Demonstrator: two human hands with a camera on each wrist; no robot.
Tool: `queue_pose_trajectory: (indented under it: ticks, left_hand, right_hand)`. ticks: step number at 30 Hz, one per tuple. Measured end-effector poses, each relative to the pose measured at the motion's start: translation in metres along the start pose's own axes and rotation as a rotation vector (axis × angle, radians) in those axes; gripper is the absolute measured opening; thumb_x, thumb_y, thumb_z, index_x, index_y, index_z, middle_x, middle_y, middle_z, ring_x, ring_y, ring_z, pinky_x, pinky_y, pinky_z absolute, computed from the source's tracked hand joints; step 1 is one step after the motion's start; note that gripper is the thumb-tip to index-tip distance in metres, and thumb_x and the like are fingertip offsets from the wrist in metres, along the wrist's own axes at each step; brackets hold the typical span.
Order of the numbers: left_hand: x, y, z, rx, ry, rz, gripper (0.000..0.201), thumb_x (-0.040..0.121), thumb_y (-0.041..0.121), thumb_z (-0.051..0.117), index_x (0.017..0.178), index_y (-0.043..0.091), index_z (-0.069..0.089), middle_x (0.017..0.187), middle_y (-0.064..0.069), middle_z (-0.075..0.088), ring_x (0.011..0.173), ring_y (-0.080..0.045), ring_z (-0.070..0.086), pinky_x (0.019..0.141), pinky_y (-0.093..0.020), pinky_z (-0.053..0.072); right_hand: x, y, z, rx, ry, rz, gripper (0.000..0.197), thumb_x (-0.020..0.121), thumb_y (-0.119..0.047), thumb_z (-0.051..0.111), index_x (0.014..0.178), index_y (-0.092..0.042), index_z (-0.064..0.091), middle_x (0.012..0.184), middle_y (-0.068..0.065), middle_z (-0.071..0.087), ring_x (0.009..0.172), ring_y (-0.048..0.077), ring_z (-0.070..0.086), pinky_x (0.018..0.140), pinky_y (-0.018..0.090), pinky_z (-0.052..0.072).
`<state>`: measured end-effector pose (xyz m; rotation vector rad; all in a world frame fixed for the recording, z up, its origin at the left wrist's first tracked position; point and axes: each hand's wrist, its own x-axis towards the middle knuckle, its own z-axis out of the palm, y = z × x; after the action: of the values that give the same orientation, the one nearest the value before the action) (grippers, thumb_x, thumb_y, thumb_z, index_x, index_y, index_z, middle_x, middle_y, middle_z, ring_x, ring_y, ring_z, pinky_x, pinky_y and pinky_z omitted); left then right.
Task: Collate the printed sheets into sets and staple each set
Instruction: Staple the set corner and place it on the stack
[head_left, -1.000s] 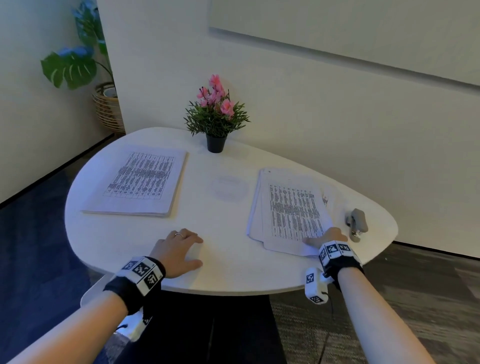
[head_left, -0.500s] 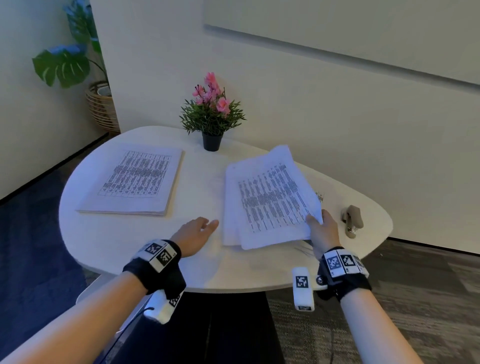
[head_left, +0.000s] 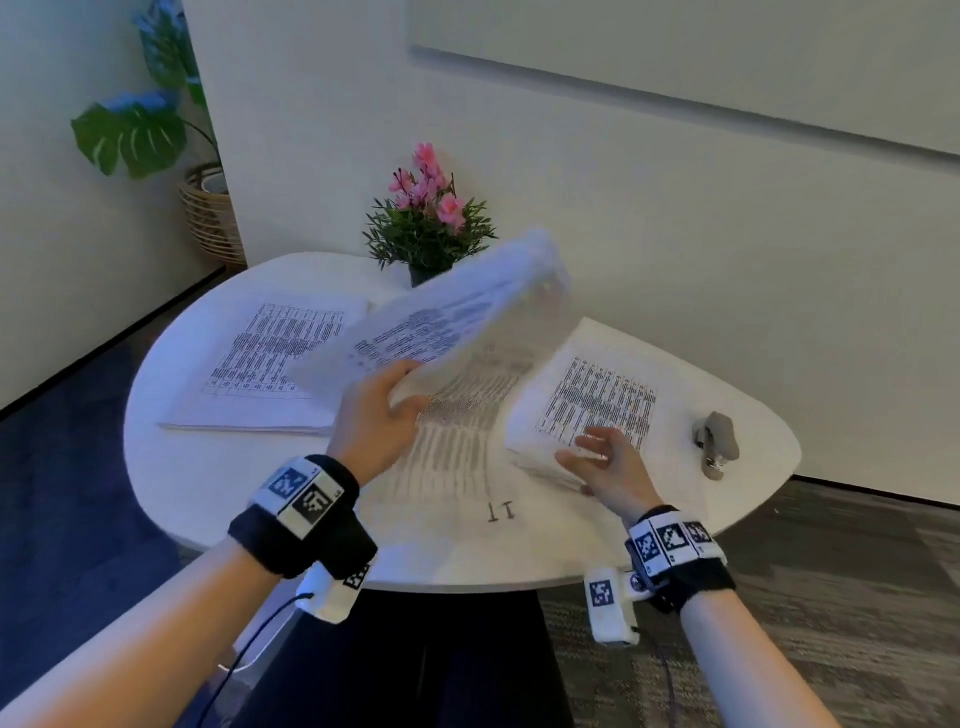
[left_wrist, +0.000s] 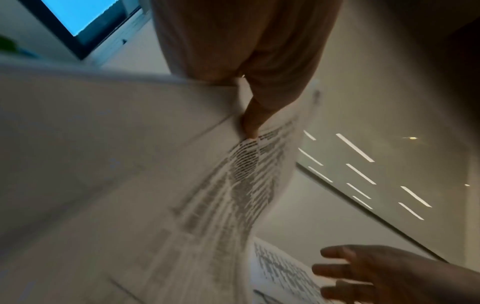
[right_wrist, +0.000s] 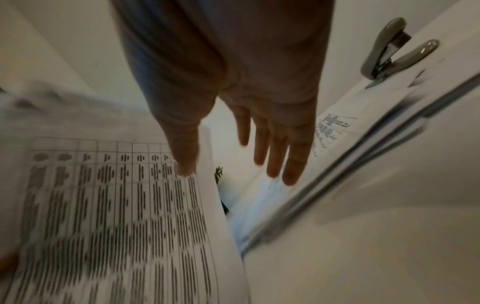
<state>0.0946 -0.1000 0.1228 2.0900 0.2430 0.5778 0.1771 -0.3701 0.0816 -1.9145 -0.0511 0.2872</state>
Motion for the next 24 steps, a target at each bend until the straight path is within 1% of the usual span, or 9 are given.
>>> queue_pose_trajectory:
  ticks: [3, 5, 8, 11, 15, 17, 19, 21, 24]
  left_hand:
    - [-0.005, 0.012, -0.007, -0.024, 0.0, 0.106, 0.017, 0.088, 0.005, 0.06, 0.097, 0.017, 0.068, 0.077, 0.002, 0.065, 0.068, -0.007, 0.054, 0.062, -0.019, 0.041]
    - [-0.008, 0.02, -0.011, -0.041, 0.001, 0.155, 0.024, 0.087, 0.003, 0.062, 0.106, 0.018, 0.067, 0.084, 0.003, 0.066, 0.075, -0.003, 0.056, 0.069, -0.014, 0.042]
    - [-0.007, 0.024, -0.014, -0.034, -0.037, 0.177, 0.03, 0.088, 0.003, 0.061, 0.104, 0.028, 0.06, 0.083, 0.015, 0.063, 0.076, 0.004, 0.057, 0.069, -0.007, 0.041]
    - [-0.008, 0.026, -0.018, 0.006, 0.036, 0.224, 0.03, 0.083, 0.01, 0.071, 0.111, 0.02, 0.063, 0.101, 0.011, 0.062, 0.094, -0.003, 0.057, 0.086, -0.031, 0.049]
    - [-0.003, 0.04, -0.028, 0.157, 0.256, 0.369, 0.093, 0.058, 0.035, 0.088, 0.135, 0.01, 0.042, 0.137, -0.004, 0.039, 0.13, -0.013, 0.034, 0.111, -0.036, 0.03]
    - [0.001, 0.053, -0.034, 0.143, 0.194, 0.272, 0.085, 0.058, 0.039, 0.088, 0.13, 0.018, 0.049, 0.117, 0.015, 0.053, 0.111, -0.002, 0.046, 0.104, -0.037, 0.036]
    - [0.003, 0.058, -0.037, 0.195, 0.101, 0.194, 0.047, 0.067, 0.041, 0.082, 0.109, 0.025, 0.067, 0.074, 0.025, 0.058, 0.072, -0.007, 0.059, 0.074, -0.027, 0.047]
    - [0.0, 0.063, -0.038, 0.257, 0.082, 0.223, 0.022, 0.076, 0.04, 0.077, 0.09, 0.024, 0.075, 0.051, 0.019, 0.053, 0.051, -0.007, 0.053, 0.052, -0.022, 0.04]
    - [-0.004, 0.065, -0.041, 0.178, 0.146, 0.181, 0.011, 0.078, 0.04, 0.074, 0.078, 0.03, 0.07, 0.055, 0.001, 0.063, 0.055, -0.02, 0.059, 0.056, -0.033, 0.05]
  right_hand:
    - [0.006, -0.02, -0.003, 0.268, 0.113, -0.075, 0.098, 0.051, -0.046, 0.088, 0.132, -0.018, 0.041, 0.131, 0.0, 0.052, 0.112, 0.02, 0.057, 0.08, 0.036, 0.053]
    - [0.008, -0.035, -0.009, 0.351, 0.219, -0.189, 0.104, 0.053, -0.036, 0.09, 0.14, -0.018, 0.035, 0.135, -0.001, 0.049, 0.12, 0.016, 0.051, 0.093, 0.036, 0.049]
    - [0.004, -0.062, -0.018, 0.202, 0.305, -0.435, 0.065, 0.066, -0.024, 0.085, 0.123, -0.022, 0.055, 0.12, -0.007, 0.06, 0.11, 0.009, 0.055, 0.089, 0.027, 0.048]
    - [-0.004, -0.082, -0.016, 0.15, 0.228, -0.555, 0.013, 0.077, -0.013, 0.077, 0.079, -0.013, 0.064, 0.065, -0.018, 0.062, 0.063, -0.002, 0.053, 0.062, 0.016, 0.042]
    - [-0.024, -0.102, -0.01, 0.078, 0.138, -0.761, 0.025, 0.08, -0.002, 0.072, 0.07, -0.022, 0.061, 0.059, -0.021, 0.058, 0.057, -0.006, 0.048, 0.056, 0.01, 0.037]
    - [-0.031, -0.111, -0.008, 0.104, 0.058, -0.802, 0.025, 0.079, 0.003, 0.071, 0.074, -0.021, 0.065, 0.064, -0.021, 0.063, 0.062, -0.006, 0.054, 0.061, 0.009, 0.04]
    - [-0.029, -0.117, -0.011, 0.074, 0.04, -0.767, 0.022, 0.081, -0.001, 0.07, 0.073, -0.021, 0.064, 0.062, -0.02, 0.063, 0.06, -0.006, 0.053, 0.059, 0.009, 0.04]
    - [-0.01, -0.114, -0.024, 0.013, 0.084, -0.659, 0.016, 0.085, -0.012, 0.068, 0.072, -0.02, 0.064, 0.062, -0.015, 0.062, 0.062, 0.0, 0.054, 0.058, 0.012, 0.04]
    - [0.045, -0.081, -0.058, -0.226, 0.218, -0.393, 0.014, 0.087, -0.031, 0.066, 0.085, -0.018, 0.069, 0.086, 0.003, 0.07, 0.085, 0.022, 0.066, 0.076, 0.033, 0.053]
